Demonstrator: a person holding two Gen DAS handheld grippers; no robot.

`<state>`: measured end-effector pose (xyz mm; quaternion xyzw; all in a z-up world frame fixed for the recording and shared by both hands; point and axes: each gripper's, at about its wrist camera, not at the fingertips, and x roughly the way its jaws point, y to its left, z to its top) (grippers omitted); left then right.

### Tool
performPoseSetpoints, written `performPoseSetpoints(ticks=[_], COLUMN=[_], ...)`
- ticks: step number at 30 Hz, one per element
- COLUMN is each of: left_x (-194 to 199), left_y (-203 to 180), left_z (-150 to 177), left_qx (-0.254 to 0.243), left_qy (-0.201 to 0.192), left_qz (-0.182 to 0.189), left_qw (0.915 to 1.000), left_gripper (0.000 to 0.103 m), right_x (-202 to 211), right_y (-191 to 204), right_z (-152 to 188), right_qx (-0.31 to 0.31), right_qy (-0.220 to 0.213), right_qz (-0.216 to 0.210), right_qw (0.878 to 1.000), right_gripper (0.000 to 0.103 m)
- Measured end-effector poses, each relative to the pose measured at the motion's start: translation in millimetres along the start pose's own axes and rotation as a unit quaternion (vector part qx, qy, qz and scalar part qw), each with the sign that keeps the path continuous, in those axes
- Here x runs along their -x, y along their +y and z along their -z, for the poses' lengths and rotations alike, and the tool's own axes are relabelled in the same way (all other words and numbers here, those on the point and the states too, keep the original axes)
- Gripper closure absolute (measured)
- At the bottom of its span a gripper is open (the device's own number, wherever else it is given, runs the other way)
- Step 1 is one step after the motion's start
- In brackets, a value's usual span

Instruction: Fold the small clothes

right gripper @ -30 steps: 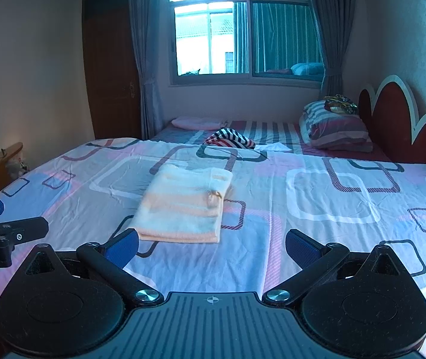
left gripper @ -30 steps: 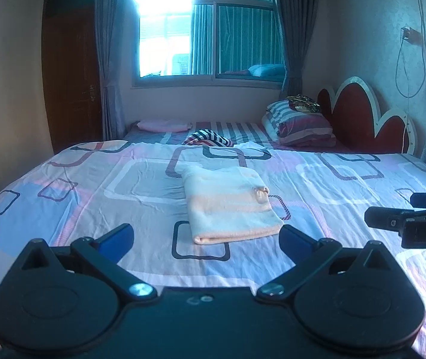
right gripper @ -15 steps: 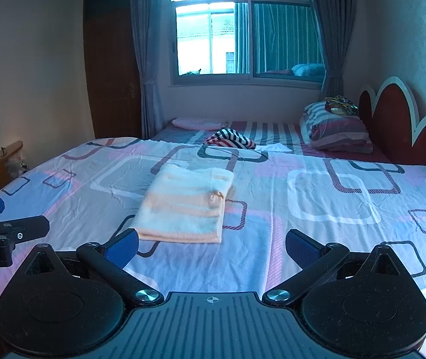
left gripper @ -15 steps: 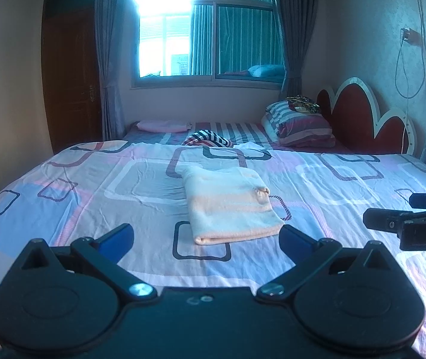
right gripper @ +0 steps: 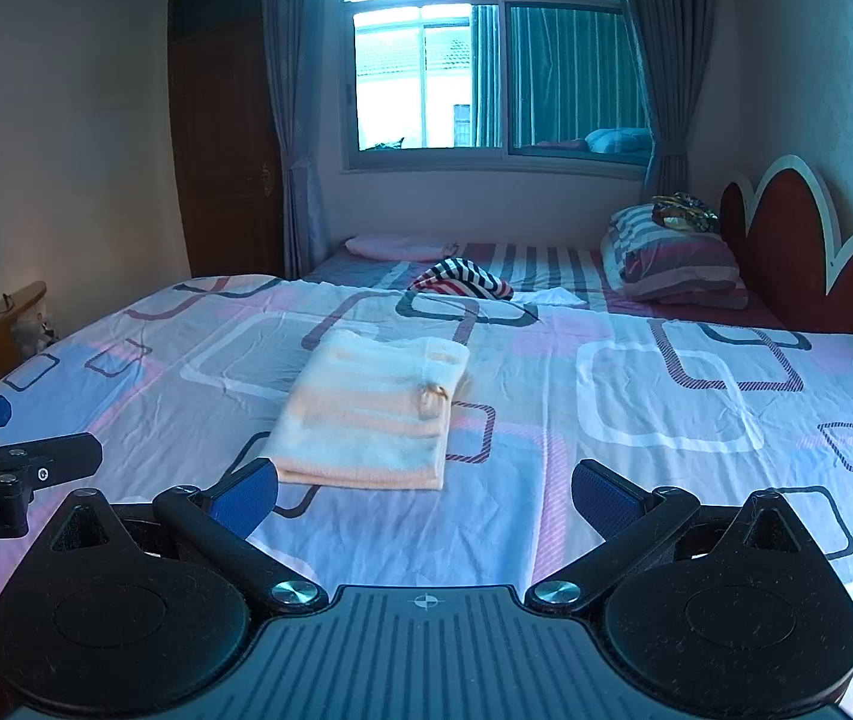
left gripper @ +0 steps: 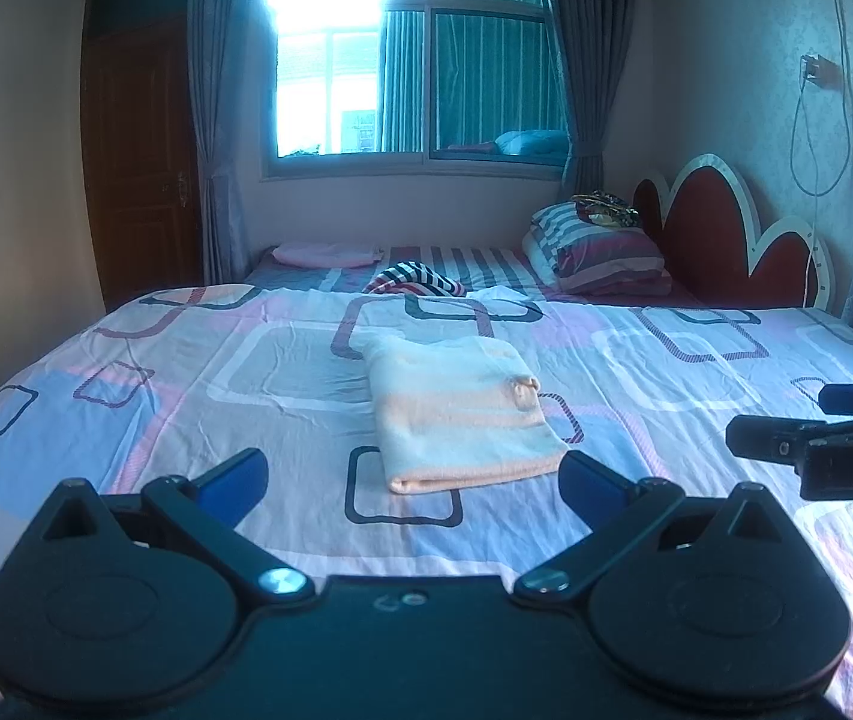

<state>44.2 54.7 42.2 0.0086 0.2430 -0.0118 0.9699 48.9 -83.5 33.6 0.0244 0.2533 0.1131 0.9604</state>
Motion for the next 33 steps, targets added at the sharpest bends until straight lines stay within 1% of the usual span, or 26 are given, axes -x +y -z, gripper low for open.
performPoseSetpoints(ticks=[15, 20, 24, 27, 29, 33], left_x=[1, 1, 0, 0, 1, -1], left_y=[0, 2, 4, 5, 6, 10], left_z=[1, -2, -2, -2, -1, -1], left_qx=[-0.002, -0.003, 0.002, 0.002, 0.001, 0.010], left_qy=[-0.004, -0.011, -0.008, -0.009, -0.015, -0.012], left_qz=[-0.001, 0.006, 0.009, 0.008, -0.002, 0.002], left_qw=[1.0000, 0.9999, 0.9999, 0.9999, 0.9999, 0.9999], left_gripper=[0.001, 0.001, 0.001, 0.001, 0.001, 0.001], right_x=[1, 3, 4, 3, 3, 3], right_y=[-1, -3, -3, -4, -4, -5], right_z=[1, 1, 1, 1, 1, 1], right_qx=[0.005, 0.005, 0.005, 0.005, 0.006, 0.008], right_qy=[-0.001, -0.003, -0.003, -0.003, -0.002, -0.002], right_qz=[-0.004, -0.004, -0.006, -0.007, -0.008, -0.011], right_qw=[1.000, 1.000, 1.000, 1.000, 1.000, 1.000], right_gripper=[0.000, 0.000, 0.000, 0.000, 0.000, 0.000])
